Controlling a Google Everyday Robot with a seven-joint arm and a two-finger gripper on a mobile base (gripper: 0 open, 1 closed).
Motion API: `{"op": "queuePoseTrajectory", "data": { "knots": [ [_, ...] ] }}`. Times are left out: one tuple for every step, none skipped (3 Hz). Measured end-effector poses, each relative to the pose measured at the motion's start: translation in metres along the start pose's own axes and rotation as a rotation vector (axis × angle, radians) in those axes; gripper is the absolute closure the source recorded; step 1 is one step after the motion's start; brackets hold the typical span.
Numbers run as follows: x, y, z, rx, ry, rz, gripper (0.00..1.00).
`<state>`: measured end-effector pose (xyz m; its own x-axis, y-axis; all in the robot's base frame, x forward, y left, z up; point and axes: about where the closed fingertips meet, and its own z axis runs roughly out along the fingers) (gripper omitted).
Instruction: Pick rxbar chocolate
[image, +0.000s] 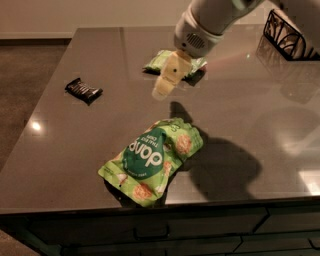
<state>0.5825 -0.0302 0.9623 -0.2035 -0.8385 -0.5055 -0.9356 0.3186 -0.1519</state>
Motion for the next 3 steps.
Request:
{"op": "queuePoseTrajectory", "data": {
  "knots": [
    [-0.042,-0.004,0.031,-0.023,-0.045,0.004,0.00],
    [-0.075,-0.006,0.070,-0.028,-0.056,0.027,0.00],
    [-0.097,-0.008,0.115,-0.047,-0.035,0.061,0.00]
  ]
}}
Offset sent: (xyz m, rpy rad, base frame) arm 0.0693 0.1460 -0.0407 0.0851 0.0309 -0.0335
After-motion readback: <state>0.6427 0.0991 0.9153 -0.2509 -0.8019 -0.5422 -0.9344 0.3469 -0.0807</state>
